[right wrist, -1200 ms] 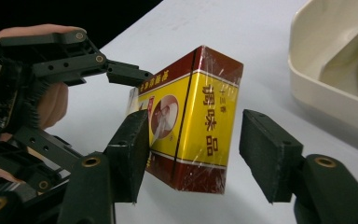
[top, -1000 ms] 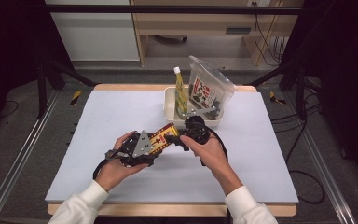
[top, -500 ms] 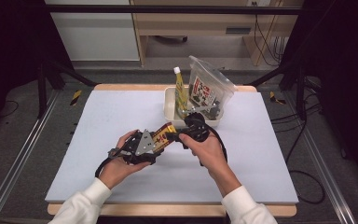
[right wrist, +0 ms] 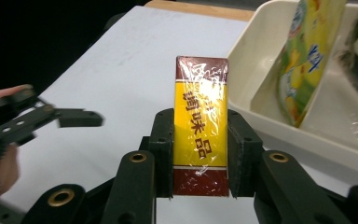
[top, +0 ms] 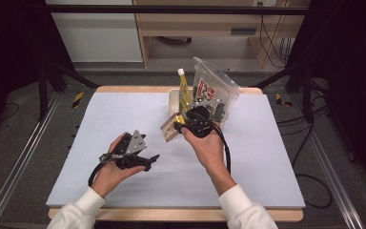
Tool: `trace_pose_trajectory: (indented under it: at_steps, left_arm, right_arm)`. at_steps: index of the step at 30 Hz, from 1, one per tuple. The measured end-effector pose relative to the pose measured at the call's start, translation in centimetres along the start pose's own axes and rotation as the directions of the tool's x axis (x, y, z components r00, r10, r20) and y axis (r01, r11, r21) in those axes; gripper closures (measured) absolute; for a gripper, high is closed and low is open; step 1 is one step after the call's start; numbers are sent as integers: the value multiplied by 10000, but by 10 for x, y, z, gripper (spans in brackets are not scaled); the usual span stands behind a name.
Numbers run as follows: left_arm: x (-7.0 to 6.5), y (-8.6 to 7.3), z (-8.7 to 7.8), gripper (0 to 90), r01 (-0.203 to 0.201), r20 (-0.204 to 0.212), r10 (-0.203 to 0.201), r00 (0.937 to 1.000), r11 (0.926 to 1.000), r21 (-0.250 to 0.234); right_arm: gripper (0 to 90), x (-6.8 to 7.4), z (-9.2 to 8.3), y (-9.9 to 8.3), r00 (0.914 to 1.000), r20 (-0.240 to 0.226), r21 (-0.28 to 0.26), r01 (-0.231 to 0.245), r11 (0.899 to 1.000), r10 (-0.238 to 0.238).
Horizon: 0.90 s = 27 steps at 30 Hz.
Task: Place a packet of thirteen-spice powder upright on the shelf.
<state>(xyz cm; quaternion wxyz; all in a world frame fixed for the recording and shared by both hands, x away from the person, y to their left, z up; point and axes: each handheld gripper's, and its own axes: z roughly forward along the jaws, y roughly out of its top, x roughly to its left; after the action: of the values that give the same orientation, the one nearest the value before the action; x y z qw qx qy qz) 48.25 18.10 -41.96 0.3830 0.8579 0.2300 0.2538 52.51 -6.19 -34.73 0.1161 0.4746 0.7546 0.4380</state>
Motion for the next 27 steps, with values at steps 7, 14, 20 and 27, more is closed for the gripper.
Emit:
trace_pose_trajectory:
  at_steps: [7,14,20,27]
  left_arm:
    - [12,-27,-22,112,768,-446,-744,9962,9955,547]
    - [23,-56,-43,108,1493,-894,-1420,9858,9854,813]
    - [29,-77,-62,103,1863,-1140,-1749,9780,9776,975]
    - [33,-92,-71,90,2478,-1284,-2358,9633,9649,869]
  right_arm:
    - [681,0,-2,10,9979,653,-205,-32,9998,45]
    - [681,1,-6,19,9948,1015,-314,7,9995,25]
    - [681,1,-11,29,9909,1341,-526,-14,9986,84]
    - [681,1,-11,42,9825,1855,-755,-41,9971,181]
